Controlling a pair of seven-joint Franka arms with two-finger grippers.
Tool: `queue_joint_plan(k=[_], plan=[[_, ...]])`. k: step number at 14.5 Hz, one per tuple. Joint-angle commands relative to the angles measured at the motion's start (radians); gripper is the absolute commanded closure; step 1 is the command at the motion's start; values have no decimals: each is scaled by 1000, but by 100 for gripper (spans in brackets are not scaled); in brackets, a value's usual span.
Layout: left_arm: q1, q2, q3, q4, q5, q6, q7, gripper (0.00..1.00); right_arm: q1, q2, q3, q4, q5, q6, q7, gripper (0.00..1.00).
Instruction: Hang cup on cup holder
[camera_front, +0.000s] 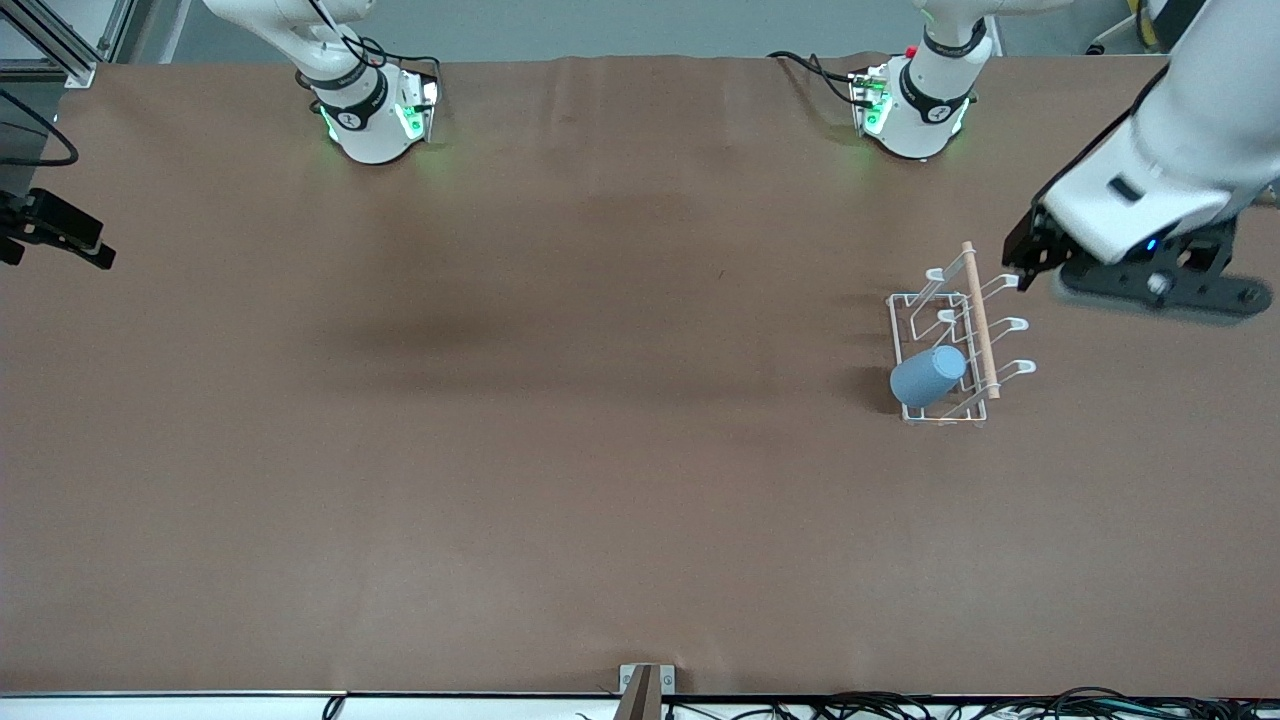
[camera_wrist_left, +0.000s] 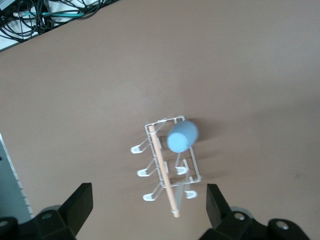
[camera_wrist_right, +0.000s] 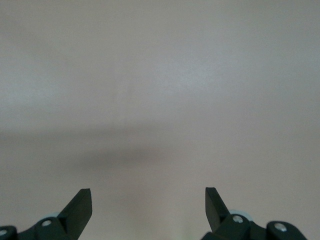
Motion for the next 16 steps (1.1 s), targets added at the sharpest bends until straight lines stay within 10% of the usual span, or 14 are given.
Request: queue_joint_plan(k=[1, 9, 16], plan=[[29, -106, 63, -80, -113, 11, -14, 0, -2, 10, 2, 9, -5, 1, 5, 0], [11, -400, 186, -518, -228, 140, -100, 0, 6, 21, 3, 9, -5, 3, 3, 0], [-49, -389, 230, -513, -221, 140, -99, 0, 0, 23, 3, 9, -5, 3, 3, 0]])
